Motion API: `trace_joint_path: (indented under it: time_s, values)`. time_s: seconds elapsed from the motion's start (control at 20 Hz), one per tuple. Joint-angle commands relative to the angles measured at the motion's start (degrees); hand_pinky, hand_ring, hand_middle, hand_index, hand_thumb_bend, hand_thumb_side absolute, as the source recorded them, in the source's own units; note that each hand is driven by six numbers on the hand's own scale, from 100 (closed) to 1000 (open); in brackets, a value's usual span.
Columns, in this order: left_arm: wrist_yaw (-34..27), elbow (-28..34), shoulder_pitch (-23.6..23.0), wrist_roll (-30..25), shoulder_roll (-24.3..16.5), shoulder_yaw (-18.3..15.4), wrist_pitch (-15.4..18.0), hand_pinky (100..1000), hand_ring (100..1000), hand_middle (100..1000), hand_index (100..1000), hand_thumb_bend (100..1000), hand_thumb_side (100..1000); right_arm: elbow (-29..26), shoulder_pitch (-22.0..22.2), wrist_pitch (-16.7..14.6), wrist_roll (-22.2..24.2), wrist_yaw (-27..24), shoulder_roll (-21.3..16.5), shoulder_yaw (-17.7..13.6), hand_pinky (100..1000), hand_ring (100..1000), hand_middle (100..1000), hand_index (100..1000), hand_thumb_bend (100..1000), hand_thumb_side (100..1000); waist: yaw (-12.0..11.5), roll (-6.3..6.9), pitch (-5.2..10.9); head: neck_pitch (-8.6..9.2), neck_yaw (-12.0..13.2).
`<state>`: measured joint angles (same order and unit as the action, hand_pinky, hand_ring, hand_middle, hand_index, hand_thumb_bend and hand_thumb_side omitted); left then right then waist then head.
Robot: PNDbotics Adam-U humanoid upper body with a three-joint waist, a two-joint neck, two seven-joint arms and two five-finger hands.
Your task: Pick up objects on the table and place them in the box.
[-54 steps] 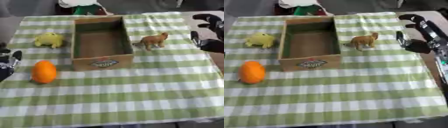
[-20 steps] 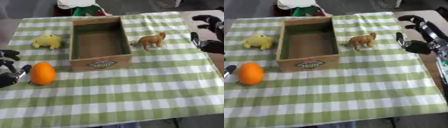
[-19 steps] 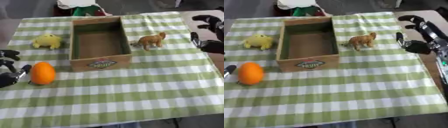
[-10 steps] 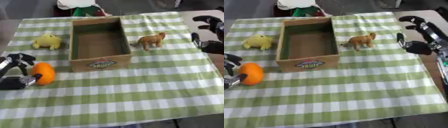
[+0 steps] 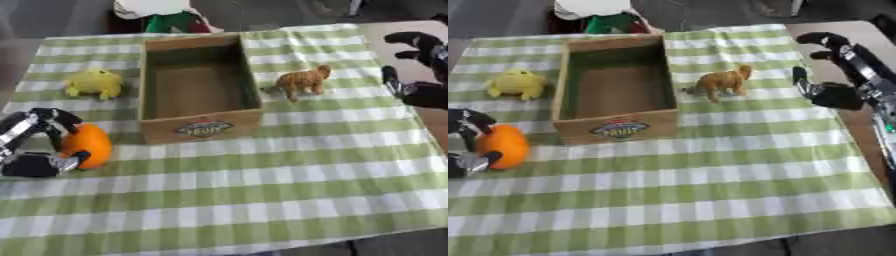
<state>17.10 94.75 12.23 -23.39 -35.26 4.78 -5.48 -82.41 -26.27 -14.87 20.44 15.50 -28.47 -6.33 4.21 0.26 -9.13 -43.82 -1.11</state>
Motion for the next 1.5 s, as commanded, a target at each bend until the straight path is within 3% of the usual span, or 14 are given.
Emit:
trace_joint_path:
  time_s: [0.05,0.45,0.95,1.2,1.5]
  values:
    - [0.77,-0.74,1.10,-0.82,-0.82,0.23,-0.10,774,436,590,759,341,100,-0.73,-1.05,-0.19,0.20,0.00,-1.14,-0.35,880,1000,884,889,100,200,0.03,0.00,0.71,-0.30,0.10]
    - [3.28,-2.85,1.70,3.10,-0.77,0.19,-0.16,708,315,470,631,100,100,-0.71,-1.04,-0.19,0.31,0.03,-1.15,-0.35,879,1000,884,888,100,200,-0.11,0.05,0.71,-0.30,0.02]
    - [7.81,-4.88,2.62,11.98,-0.26,-2.84,-2.94,599,100,242,371,100,107,-0.71,-0.90,-0.18,0.25,0.04,-1.18,-0.41,879,1000,884,889,100,200,-0.42,0.14,0.90,-0.30,-0.48]
    - [6.85,-3.28,3.48,16.38,-0.25,-4.59,-4.14,610,100,242,372,100,107,-0.69,-0.80,-0.17,0.17,0.04,-1.22,-0.45,879,1000,884,889,100,200,-0.49,0.13,1.05,-0.30,-0.59]
    - [4.54,-1.45,7.29,22.58,-2.85,-4.20,-3.80,615,100,249,381,100,112,-0.68,-0.71,-0.17,0.30,0.08,-1.15,-0.30,879,1000,884,889,100,201,-0.49,0.27,1.24,-0.30,-0.68]
